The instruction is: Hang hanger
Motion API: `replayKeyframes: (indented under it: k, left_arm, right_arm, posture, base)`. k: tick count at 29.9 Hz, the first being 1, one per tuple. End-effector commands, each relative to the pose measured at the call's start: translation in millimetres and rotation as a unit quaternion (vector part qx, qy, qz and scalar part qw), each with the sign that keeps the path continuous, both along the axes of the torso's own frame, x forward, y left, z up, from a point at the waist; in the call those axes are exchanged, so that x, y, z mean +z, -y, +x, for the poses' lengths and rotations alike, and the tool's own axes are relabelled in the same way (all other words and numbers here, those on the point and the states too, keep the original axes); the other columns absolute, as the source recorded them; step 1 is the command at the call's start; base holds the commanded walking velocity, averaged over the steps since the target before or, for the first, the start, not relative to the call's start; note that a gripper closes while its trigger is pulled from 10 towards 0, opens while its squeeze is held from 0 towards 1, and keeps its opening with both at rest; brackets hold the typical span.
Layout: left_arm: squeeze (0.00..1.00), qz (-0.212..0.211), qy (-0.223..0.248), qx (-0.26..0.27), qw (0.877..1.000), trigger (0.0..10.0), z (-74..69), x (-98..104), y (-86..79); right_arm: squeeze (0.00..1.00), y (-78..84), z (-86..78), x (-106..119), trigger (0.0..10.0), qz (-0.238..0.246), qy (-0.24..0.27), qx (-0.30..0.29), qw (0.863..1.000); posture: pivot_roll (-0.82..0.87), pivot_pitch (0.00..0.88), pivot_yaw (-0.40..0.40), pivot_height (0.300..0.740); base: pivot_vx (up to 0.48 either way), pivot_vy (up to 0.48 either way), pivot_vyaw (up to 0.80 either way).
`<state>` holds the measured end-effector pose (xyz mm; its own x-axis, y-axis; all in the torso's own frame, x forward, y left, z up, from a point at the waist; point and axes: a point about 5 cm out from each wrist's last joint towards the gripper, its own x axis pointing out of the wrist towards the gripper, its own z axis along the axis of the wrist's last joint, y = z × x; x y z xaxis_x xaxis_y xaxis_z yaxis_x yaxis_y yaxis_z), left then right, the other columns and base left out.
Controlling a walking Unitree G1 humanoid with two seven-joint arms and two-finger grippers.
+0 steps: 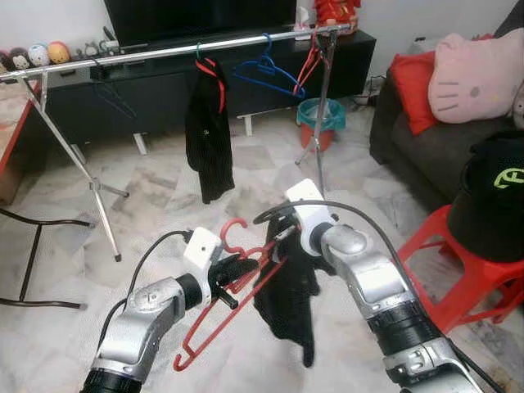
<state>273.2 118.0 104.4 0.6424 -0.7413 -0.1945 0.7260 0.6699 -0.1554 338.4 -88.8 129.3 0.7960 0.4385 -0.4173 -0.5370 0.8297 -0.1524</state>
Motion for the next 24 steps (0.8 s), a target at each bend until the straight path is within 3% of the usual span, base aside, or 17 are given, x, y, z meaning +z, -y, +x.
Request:
replayKeyframes:
  k: [1,10,17,24]
  left_arm:
    - [0.00,-0.003,0.004,-0.013,1.000,10.0,-1.7,3,3.9]
    - [0.00,-0.006,-0.012,-0.040,0.999,10.0,-7.5,2,8.4]
    - [0.00,0.017,0.004,0.014,1.000,10.0,4.4,0,3.2]
    - [0.00,-0.009,0.022,0.014,1.000,10.0,7.3,8,7.2]
  right_arm:
    - [0.00,-7.3,-0.6,13,10.0,0.011,0.024,0.015,1.000]
    - [0.00,-21.2,-7.0,21,10.0,0.024,0.030,0.064,0.997]
    - [0.00,-26.0,-9.7,29,10.0,0.034,0.036,0.069,0.996]
    - [0.00,-33.4,-22.5,31,10.0,0.046,0.031,0.116,0.992]
  posture:
    - [-0.02,0.009,0.022,0.740]
    - [-0.02,0.010,0.021,0.740]
    - [-0.02,0.011,0.022,0.740]
    - [-0.03,0.011,0.022,0.740]
  base:
    - [0.000,0.000,0.00]
    - [0.000,0.000,0.00]
    - [0.000,0.000,0.00]
    - [0.000,0.000,0.00]
